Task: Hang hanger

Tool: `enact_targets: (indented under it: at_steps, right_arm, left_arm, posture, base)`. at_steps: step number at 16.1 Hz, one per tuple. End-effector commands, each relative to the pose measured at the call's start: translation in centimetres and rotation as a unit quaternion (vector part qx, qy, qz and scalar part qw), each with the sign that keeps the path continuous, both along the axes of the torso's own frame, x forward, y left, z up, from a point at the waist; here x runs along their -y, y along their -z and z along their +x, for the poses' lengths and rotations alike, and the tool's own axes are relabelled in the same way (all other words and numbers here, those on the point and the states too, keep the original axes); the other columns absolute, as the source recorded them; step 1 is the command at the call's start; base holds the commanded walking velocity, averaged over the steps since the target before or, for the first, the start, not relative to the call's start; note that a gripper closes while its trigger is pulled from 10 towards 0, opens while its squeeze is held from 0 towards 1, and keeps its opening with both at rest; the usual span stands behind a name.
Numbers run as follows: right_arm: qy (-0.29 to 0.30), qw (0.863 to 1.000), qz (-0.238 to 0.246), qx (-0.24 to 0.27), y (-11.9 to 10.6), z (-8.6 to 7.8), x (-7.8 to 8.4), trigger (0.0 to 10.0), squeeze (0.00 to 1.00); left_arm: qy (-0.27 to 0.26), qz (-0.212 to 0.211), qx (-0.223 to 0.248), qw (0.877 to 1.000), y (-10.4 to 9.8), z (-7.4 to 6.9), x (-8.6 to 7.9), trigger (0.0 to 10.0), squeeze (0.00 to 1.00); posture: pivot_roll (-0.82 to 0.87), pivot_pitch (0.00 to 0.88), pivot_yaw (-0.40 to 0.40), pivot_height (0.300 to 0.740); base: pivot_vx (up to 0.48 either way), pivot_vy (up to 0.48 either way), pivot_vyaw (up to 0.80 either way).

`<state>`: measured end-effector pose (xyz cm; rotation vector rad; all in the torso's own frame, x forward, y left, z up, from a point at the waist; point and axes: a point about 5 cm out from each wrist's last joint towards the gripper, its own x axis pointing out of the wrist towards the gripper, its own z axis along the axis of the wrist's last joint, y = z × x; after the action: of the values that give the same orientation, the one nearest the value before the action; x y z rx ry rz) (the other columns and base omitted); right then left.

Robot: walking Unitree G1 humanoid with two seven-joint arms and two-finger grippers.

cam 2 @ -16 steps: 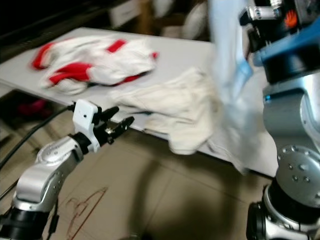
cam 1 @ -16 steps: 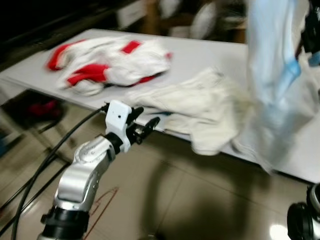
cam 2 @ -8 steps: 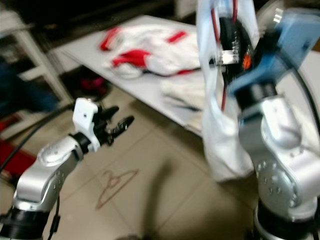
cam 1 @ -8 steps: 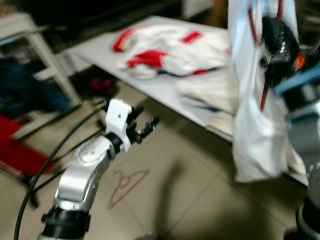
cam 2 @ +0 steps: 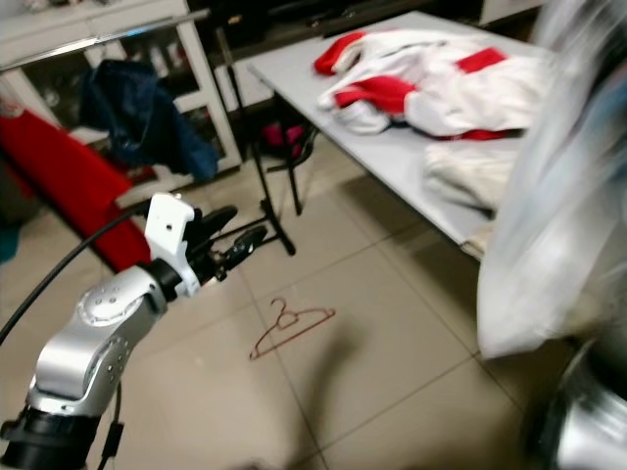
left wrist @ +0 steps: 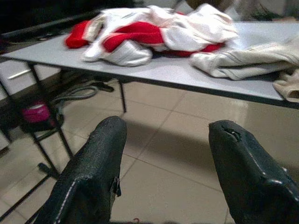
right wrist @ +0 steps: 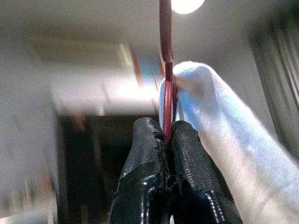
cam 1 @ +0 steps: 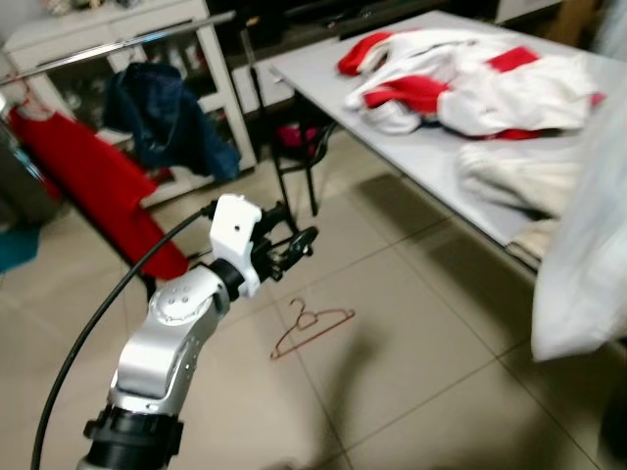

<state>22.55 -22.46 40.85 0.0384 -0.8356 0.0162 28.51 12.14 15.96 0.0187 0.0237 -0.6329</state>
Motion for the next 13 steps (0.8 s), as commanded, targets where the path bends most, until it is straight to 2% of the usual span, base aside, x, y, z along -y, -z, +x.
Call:
enact_targets:
  at_steps: [1,2,3,4,6,9,10,11,13]
  right_arm:
    - [-0.076,0.996,-0.030,0.021,-0.8,-0.5,-2.5,10.0,0.00]
    - [-0.083,0.996,-0.040,0.003,-0.3,-0.3,-2.9,10.0,0.00]
    - [-0.073,0.994,-0.049,-0.057,2.1,0.8,-2.8,10.0,0.00]
    - [-0.073,0.989,-0.031,-0.128,5.3,1.9,-2.8,10.0,0.00]
    - [-0.114,0.964,-0.025,-0.239,10.9,2.8,-4.3,10.0,0.00]
    - [-0.143,0.939,-0.031,-0.312,15.0,2.7,-6.2,10.0,0.00]
    - [-0.140,0.936,-0.028,-0.321,15.6,2.7,-6.2,10.0,0.00]
    - [-0.101,0.930,-0.021,-0.352,17.3,3.0,-5.8,10.0,0.00]
    - [-0.069,0.927,-0.025,-0.369,18.5,3.1,-5.4,10.0,0.00]
  left_arm:
    - [-0.011,0.003,-0.005,1.000,0.2,-0.1,-0.6,10.0,0.00]
    - [-0.009,0.003,-0.007,1.000,0.3,-0.2,-0.5,10.0,0.00]
    - [-0.009,0.003,-0.008,1.000,0.4,-0.2,-0.4,10.0,0.00]
    - [-0.008,0.004,-0.008,1.000,0.4,-0.2,-0.3,10.0,0.00]
    - [-0.008,0.012,-0.012,1.000,0.6,-0.3,-0.4,10.0,0.00]
    - [-0.002,0.038,-0.015,0.999,1.0,-0.4,-0.5,10.0,0.00]
    - [-0.001,0.039,-0.016,0.999,1.1,-0.5,-0.4,10.0,0.00]
    - [-0.002,0.038,-0.017,0.999,1.1,-0.4,-0.4,10.0,0.00]
    - [-0.002,0.040,-0.016,0.999,1.1,-0.4,-0.4,10.0,0.00]
  posture:
    - [-0.18,0.019,0.116,0.740]
    - [-0.18,0.019,0.116,0.740]
    - [-0.18,0.020,0.117,0.740]
    - [-0.17,0.020,0.117,0.740]
    - [-0.17,0.020,0.115,0.740]
    - [-0.16,0.022,0.116,0.740]
    - [-0.16,0.022,0.116,0.740]
    - [-0.16,0.021,0.118,0.740]
    - [-0.16,0.021,0.117,0.740]
  base:
    - [0.000,0.000,0.80]
    - [0.000,0.000,0.80]
    - [0.000,0.000,0.80]
    - [0.000,0.000,0.80]
    - [0.000,0.000,0.80]
    - [0.000,0.000,0.80]
    - [0.000,0.000,0.80]
    - [0.000,0.000,0.80]
    - [0.000,0.000,0.80]
